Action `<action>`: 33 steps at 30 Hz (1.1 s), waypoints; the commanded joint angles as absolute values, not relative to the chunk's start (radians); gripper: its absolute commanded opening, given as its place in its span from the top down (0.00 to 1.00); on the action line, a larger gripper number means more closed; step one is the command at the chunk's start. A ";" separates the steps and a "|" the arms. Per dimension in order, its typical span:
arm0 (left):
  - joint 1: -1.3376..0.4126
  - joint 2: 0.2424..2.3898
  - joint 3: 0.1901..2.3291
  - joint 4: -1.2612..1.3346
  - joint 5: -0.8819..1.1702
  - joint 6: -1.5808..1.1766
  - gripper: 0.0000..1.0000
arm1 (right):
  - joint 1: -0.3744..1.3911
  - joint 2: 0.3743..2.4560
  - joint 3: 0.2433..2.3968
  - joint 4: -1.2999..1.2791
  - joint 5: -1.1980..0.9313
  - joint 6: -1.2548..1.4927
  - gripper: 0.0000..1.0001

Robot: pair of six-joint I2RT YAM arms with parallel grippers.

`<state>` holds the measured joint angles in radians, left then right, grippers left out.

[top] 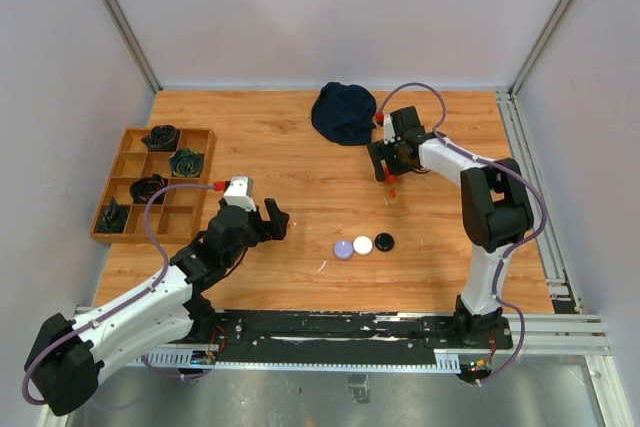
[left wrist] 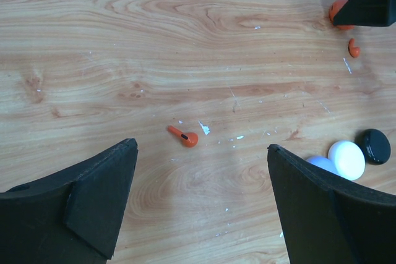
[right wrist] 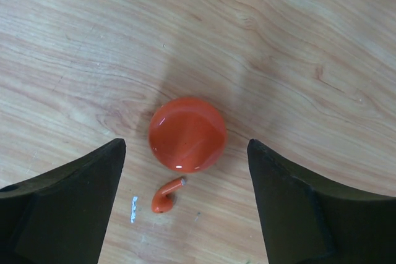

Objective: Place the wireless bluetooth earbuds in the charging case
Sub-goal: Pick up the charging case at the center of the board.

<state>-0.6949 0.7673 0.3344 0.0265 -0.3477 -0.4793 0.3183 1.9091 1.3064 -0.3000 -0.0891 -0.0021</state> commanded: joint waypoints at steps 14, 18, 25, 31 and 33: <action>-0.687 0.761 0.340 0.049 -0.339 -0.492 0.09 | 0.296 1.977 1.360 -0.331 -0.125 -0.023 0.43; -0.687 0.764 0.342 0.057 -0.330 -0.497 0.09 | 0.307 1.933 1.339 -0.340 -0.160 -0.017 0.49; -0.687 0.765 0.354 0.060 -0.287 -0.516 0.09 | 0.364 1.824 1.277 -0.349 -0.179 -0.046 0.53; -0.687 0.778 0.386 0.058 -0.189 -0.530 0.09 | 0.438 1.693 1.235 -0.372 -0.243 -0.125 0.53; -0.687 0.782 0.400 0.057 -0.145 -0.536 0.09 | 0.475 1.646 1.219 -0.375 -0.260 -0.165 0.54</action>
<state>-0.6949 0.7757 0.3477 0.0280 -0.2390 -0.5186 0.4114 1.7386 1.2491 -0.3447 -0.1982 -0.0738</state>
